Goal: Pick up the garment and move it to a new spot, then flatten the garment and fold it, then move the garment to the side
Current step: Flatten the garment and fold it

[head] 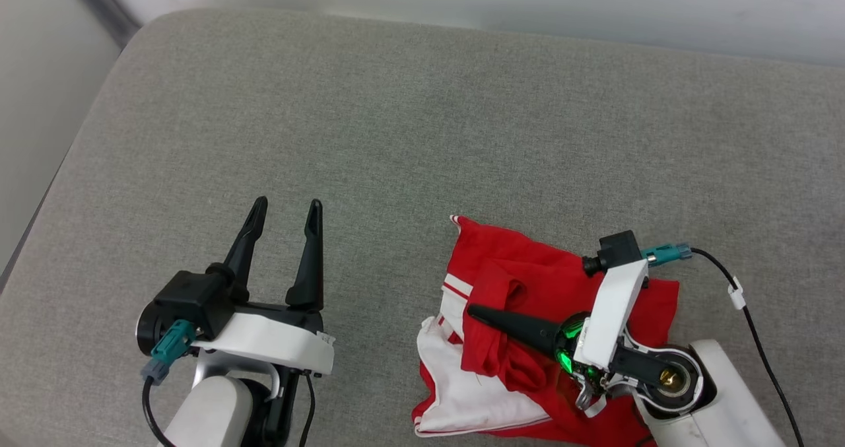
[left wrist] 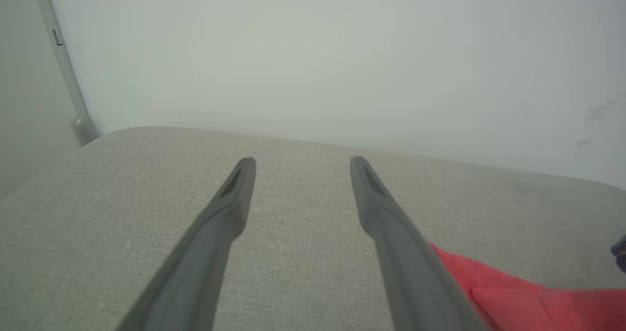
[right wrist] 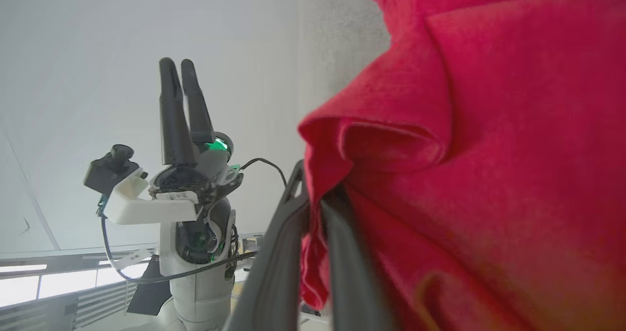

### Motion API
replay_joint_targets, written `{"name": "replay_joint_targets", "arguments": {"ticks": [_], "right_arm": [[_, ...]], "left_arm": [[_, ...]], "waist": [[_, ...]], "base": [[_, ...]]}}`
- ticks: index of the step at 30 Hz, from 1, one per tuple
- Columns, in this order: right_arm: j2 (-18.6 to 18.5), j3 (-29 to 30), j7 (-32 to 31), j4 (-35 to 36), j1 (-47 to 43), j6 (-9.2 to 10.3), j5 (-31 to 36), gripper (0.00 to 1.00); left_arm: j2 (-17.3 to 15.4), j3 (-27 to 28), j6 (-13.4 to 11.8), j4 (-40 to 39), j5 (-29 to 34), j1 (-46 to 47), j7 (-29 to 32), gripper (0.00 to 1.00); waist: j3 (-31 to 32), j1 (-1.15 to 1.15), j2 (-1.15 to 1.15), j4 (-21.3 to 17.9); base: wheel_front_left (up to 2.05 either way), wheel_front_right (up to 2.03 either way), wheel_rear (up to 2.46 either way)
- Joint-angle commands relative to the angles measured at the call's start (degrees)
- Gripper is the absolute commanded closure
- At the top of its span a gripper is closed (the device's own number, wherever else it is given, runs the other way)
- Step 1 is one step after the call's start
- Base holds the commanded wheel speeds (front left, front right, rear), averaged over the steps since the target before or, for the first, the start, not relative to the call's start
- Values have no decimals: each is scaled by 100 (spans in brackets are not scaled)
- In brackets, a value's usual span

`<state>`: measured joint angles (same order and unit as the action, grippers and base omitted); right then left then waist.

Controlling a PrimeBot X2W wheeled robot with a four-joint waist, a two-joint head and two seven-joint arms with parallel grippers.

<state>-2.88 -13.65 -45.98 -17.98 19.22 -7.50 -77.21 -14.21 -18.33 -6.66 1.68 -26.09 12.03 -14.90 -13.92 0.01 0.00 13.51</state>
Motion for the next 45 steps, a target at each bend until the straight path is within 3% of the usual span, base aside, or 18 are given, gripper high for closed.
{"name": "replay_joint_targets", "arguments": {"ticks": [1, 2, 3, 4, 5, 11, 17, 21, 26, 31, 37, 45], "right_arm": [[-21, -51, 66, -98, 54, 2, 106, 100], [-22, -73, 137, -162, 43, 2, 191, 96], [-22, -98, 206, -220, 29, 2, 259, 65], [-21, -140, 240, -261, 11, 2, 293, 21], [-21, -176, 302, -269, 14, 2, 334, 0], [-115, -502, 800, 215, 90, 1, 649, 0], [-674, -924, 1748, 916, -30, 2, 1557, 0], [-1122, -916, 2510, 1007, -130, 2, 2525, 0], [-1375, -285, 3433, 870, -337, 2, 3993, 0], [-1213, 781, 4092, 1068, -708, 2, 5274, 0], [-854, 1581, 4535, 1636, -1158, 1, 6100, 0], [-399, 1694, 4550, 2441, -1851, 1, 6634, 0]], "left_arm": [[30, 24, 33, 18, 45, 59, -38, 0], [50, 44, 54, 29, 71, 67, -38, 0], [75, 67, 62, 35, 86, 76, -39, 0], [97, 92, 83, 48, 94, 80, -39, 0], [111, 114, 103, 63, 115, 77, -39, 0], [127, 184, 194, 158, 214, 40, -39, 0], [66, 226, 196, 228, 266, -73, -34, 0], [8, 241, 156, 248, 264, -140, -11, 0], [-49, 286, 50, 247, 252, -258, 37, 0], [-88, 398, -62, 227, 214, -414, 24, 0], [-153, 574, -173, 185, 189, -622, 4, 0], [-273, 743, -275, 98, 278, -1113, -20, 0]], "waist": [[-40, -1, 0, 11], [-55, -1, 0, 6], [-65, -1, 0, -2], [-68, -1, 0, -16], [-65, -1, 0, -35], [75, -1, 0, -195], [312, -1, 0, -430], [454, -1, 0, -618], [611, -1, 0, -872], [771, -1, 0, -1106], [973, -1, 0, -1256], [1333, -1, 0, -1337]], "base": [[0, 0, 0], [0, 0, 0], [0, 0, 0], [0, 0, 0], [0, 0, 0], [0, 0, 0], [0, 0, 0], [0, 0, 0], [0, 0, 0], [0, 0, 0], [0, 0, 0], [0, 0, 0]]}}
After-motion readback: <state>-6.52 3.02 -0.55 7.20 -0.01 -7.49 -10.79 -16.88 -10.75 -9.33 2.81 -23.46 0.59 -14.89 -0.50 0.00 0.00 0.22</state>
